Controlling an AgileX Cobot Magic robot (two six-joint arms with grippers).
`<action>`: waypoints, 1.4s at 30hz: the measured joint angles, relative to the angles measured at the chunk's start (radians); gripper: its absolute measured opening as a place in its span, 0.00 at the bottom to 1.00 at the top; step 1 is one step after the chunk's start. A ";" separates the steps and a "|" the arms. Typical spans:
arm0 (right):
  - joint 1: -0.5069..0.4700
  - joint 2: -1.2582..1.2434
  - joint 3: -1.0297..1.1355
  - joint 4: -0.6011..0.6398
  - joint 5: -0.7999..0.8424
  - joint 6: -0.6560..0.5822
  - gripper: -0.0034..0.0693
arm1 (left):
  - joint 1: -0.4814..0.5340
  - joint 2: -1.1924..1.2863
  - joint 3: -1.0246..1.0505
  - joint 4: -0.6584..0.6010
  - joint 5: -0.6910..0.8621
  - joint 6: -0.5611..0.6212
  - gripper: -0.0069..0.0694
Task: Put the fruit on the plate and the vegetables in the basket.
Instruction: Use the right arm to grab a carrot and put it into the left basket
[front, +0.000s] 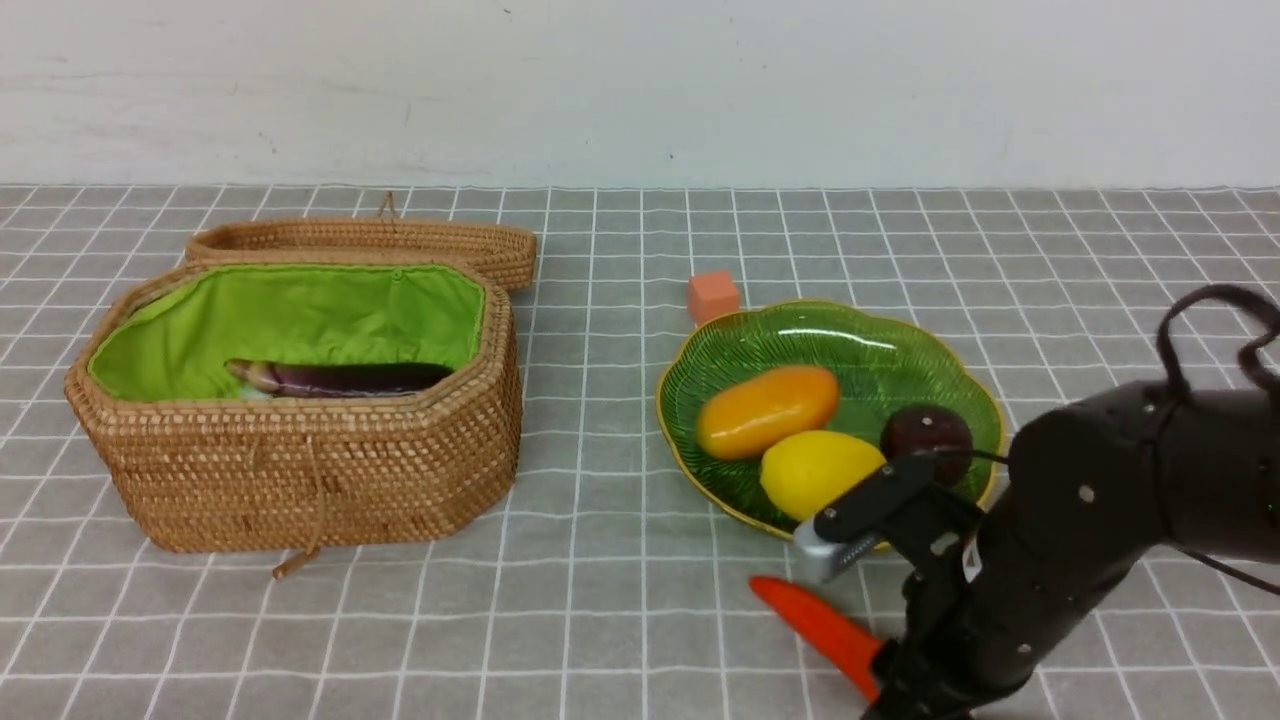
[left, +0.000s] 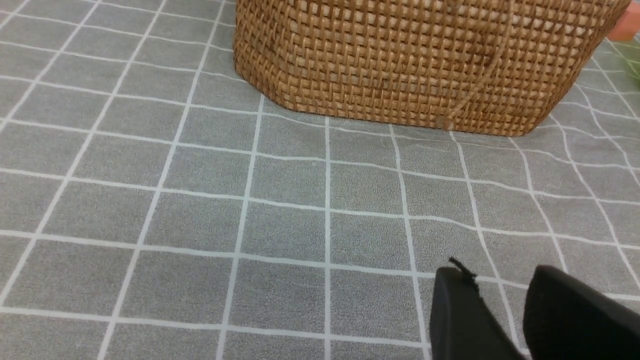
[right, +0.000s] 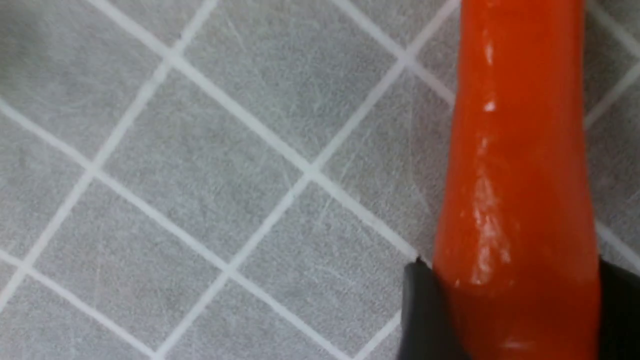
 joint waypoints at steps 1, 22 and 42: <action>0.000 0.001 -0.002 0.001 0.000 -0.002 0.56 | 0.000 0.000 0.000 0.000 0.000 0.000 0.35; 0.159 0.304 -1.078 0.413 0.134 -0.215 0.56 | 0.000 0.000 0.000 0.000 0.000 0.000 0.37; 0.245 0.596 -1.345 0.320 -0.024 -0.400 0.93 | 0.000 0.000 0.000 0.000 0.000 0.000 0.40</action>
